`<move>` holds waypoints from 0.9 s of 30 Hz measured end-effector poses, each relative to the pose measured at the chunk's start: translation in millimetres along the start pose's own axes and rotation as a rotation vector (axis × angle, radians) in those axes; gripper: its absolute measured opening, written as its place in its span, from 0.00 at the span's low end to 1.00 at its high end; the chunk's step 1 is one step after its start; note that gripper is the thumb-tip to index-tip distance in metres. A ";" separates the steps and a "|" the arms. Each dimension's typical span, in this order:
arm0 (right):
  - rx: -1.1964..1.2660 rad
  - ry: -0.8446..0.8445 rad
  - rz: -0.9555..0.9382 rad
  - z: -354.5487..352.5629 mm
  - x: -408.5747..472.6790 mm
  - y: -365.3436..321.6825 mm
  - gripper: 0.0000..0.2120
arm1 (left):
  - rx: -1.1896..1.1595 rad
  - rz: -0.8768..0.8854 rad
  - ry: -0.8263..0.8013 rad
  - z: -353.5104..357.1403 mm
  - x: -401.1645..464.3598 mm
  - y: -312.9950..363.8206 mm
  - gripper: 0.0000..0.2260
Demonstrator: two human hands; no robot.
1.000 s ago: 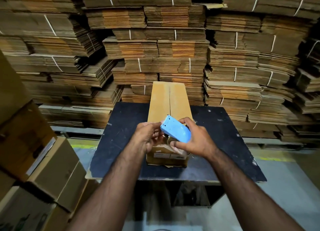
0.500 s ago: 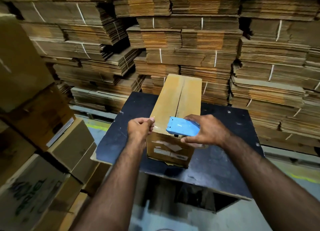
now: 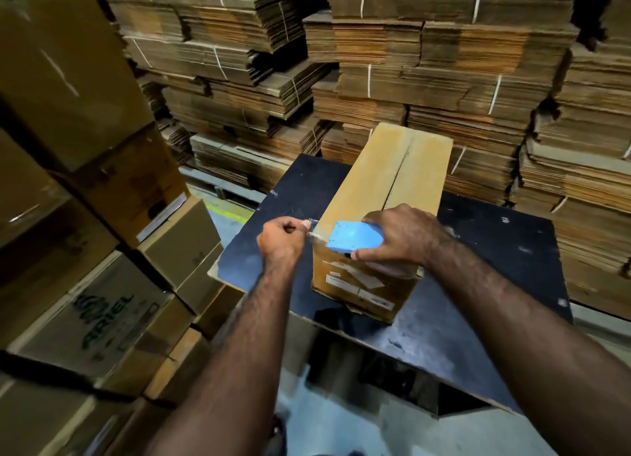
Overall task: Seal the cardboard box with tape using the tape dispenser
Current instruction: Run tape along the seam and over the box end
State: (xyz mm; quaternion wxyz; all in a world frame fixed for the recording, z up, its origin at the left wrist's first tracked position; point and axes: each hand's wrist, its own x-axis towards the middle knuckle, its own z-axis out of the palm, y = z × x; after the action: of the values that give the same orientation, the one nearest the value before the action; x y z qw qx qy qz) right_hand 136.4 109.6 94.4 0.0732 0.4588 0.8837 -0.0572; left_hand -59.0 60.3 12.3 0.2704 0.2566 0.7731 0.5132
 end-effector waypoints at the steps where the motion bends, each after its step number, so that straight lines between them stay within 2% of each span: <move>1: -0.004 -0.011 0.008 0.8 2.7 -0.9 0.40 | -0.001 -0.004 -0.005 1.1 2.1 -0.8 0.08; 11: -0.090 -0.032 0.040 1.3 30.2 -18.6 0.37 | 0.032 -0.059 -0.132 10.7 34.7 -27.9 0.10; 15: -0.088 -0.086 0.089 2.7 42.5 -24.2 0.38 | -0.100 -0.215 -0.290 13.5 42.8 -37.1 0.08; 18: -0.093 -0.111 0.122 2.9 51.6 -29.6 0.38 | -0.180 -0.333 -0.322 15.9 48.7 -34.8 0.05; 23: -0.079 -0.124 0.173 1.1 58.9 -34.2 0.37 | -0.189 -0.396 -0.427 18.2 54.0 -32.4 0.08; 25: -0.082 -0.122 0.171 0.2 57.9 -34.6 0.36 | -0.071 -0.304 -0.399 16.9 57.1 -39.8 0.11; 27: -0.088 -0.120 0.169 -0.9 56.5 -36.5 0.36 | 0.095 -0.095 -0.278 11.7 58.2 -46.5 0.16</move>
State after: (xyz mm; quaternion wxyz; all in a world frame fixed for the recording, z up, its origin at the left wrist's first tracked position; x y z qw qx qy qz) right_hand 74.3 134.2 86.2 0.1505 0.5237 0.8376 -0.0394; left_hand -98.6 91.3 -43.8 0.3863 0.3005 0.7631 0.4222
